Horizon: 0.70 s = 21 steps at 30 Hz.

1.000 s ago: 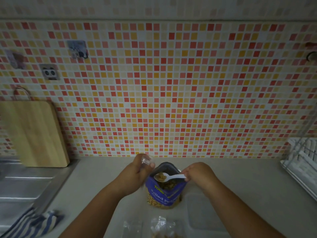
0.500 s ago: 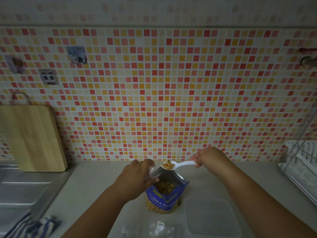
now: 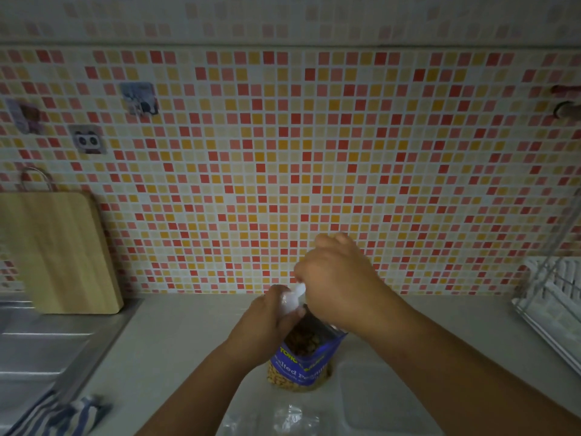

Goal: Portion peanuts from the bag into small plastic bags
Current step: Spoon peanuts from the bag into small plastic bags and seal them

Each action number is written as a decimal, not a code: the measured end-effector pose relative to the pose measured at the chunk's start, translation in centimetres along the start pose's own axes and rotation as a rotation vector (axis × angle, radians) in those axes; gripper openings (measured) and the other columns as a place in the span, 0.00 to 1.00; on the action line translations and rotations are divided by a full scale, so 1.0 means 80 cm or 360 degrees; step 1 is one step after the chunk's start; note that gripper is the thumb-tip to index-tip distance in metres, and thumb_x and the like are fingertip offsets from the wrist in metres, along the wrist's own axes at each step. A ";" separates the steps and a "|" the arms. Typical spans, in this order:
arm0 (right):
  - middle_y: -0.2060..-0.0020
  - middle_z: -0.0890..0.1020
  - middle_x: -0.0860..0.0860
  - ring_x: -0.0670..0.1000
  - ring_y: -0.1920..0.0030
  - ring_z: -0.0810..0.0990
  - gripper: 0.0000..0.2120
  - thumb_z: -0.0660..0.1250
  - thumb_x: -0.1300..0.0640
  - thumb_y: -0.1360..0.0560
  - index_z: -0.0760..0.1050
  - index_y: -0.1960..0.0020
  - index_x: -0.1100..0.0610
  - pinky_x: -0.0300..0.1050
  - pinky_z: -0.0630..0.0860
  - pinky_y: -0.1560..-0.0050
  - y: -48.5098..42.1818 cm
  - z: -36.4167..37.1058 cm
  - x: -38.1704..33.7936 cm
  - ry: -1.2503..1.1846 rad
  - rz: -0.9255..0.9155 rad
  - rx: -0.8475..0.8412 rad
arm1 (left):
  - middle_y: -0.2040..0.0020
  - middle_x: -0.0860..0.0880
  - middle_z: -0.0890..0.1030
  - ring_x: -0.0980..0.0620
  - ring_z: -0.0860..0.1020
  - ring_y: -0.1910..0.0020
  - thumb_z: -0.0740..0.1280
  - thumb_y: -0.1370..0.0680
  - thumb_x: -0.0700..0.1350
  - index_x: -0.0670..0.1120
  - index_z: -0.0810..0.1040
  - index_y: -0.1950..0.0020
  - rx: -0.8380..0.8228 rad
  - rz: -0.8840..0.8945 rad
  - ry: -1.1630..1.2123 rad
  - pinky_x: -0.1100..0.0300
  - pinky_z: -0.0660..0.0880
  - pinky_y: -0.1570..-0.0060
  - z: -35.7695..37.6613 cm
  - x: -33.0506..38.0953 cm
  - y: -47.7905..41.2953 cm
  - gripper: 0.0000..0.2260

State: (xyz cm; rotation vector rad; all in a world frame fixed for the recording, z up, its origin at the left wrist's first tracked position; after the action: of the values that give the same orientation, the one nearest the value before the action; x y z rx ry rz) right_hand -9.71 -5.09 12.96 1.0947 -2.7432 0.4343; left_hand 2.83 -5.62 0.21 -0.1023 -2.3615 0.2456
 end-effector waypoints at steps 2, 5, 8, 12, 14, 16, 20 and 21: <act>0.63 0.82 0.48 0.51 0.56 0.71 0.10 0.62 0.56 0.32 0.82 0.57 0.52 0.48 0.67 0.49 0.004 -0.008 0.017 0.0045 0.0107 0.0324 | 0.55 0.50 0.79 0.55 0.78 0.59 0.61 0.22 0.55 0.50 0.68 0.40 0.0071 -0.0064 0.0277 0.55 0.76 0.56 -0.008 -0.002 0.004 0.14; 0.63 0.82 0.49 0.52 0.55 0.73 0.10 0.63 0.57 0.33 0.81 0.57 0.53 0.47 0.67 0.52 0.010 0.014 0.035 -0.0012 0.0322 0.0321 | 0.51 0.55 0.78 0.58 0.77 0.52 0.60 0.21 0.51 0.55 0.72 0.43 0.0165 -0.0219 0.0790 0.63 0.73 0.53 -0.020 -0.010 0.017 0.08; 0.52 0.80 0.51 0.54 0.44 0.71 0.11 0.63 0.55 0.28 0.78 0.47 0.54 0.47 0.64 0.43 0.020 0.085 0.017 -0.0188 0.0355 -0.0334 | 0.40 0.54 0.75 0.53 0.74 0.39 0.61 0.25 0.58 0.62 0.72 0.43 0.0105 -0.0374 0.1328 0.55 0.69 0.37 -0.022 -0.014 0.031 0.11; 0.50 0.80 0.52 0.56 0.43 0.71 0.12 0.60 0.58 0.25 0.78 0.45 0.54 0.49 0.66 0.45 0.037 0.152 -0.006 -0.0244 0.0343 -0.0338 | 0.48 0.49 0.82 0.50 0.81 0.46 0.59 0.24 0.55 0.56 0.72 0.41 0.0094 -0.0376 0.1536 0.53 0.76 0.45 -0.016 -0.006 0.050 0.13; 0.53 0.82 0.50 0.55 0.47 0.74 0.11 0.60 0.54 0.26 0.80 0.50 0.52 0.49 0.68 0.49 0.039 0.161 -0.007 -0.0404 0.0439 -0.0009 | 0.50 0.48 0.84 0.51 0.82 0.48 0.58 0.24 0.54 0.51 0.75 0.41 0.0066 -0.0385 0.1512 0.53 0.77 0.47 -0.012 -0.001 0.061 0.15; 0.55 0.83 0.46 0.51 0.51 0.77 0.13 0.59 0.48 0.25 0.82 0.52 0.50 0.45 0.72 0.50 0.044 0.146 -0.011 -0.0899 0.0636 0.0319 | 0.48 0.44 0.83 0.48 0.81 0.46 0.57 0.23 0.51 0.46 0.77 0.42 0.0046 -0.0378 0.1532 0.54 0.77 0.46 -0.009 0.000 0.070 0.16; 0.64 0.84 0.44 0.38 0.62 0.81 0.05 0.69 0.54 0.26 0.80 0.61 0.49 0.29 0.74 0.58 0.054 0.123 -0.043 -0.2301 0.0919 0.0299 | 0.42 0.41 0.81 0.44 0.78 0.40 0.57 0.22 0.50 0.41 0.77 0.41 -0.0047 -0.0387 0.1602 0.47 0.71 0.36 -0.001 -0.001 0.082 0.17; 0.65 0.83 0.45 0.39 0.63 0.81 0.07 0.69 0.56 0.26 0.79 0.63 0.49 0.31 0.75 0.59 0.056 0.125 -0.050 -0.2300 0.0934 0.0305 | 0.42 0.41 0.81 0.45 0.78 0.40 0.57 0.21 0.51 0.41 0.76 0.41 -0.0082 -0.0386 0.1604 0.48 0.71 0.36 0.001 -0.002 0.085 0.17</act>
State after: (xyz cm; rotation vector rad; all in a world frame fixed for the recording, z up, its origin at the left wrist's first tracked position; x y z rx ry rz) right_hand -10.29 -2.64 1.58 0.6603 -4.4013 -0.2003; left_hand 2.89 0.97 -1.36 0.0360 -1.3575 -0.0042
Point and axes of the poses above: each hand's wrist, its own y-axis away from the middle knuckle, its own z-axis out of the palm, x = y × z, the point moved 3 cm from there along -y, towards the middle knuckle
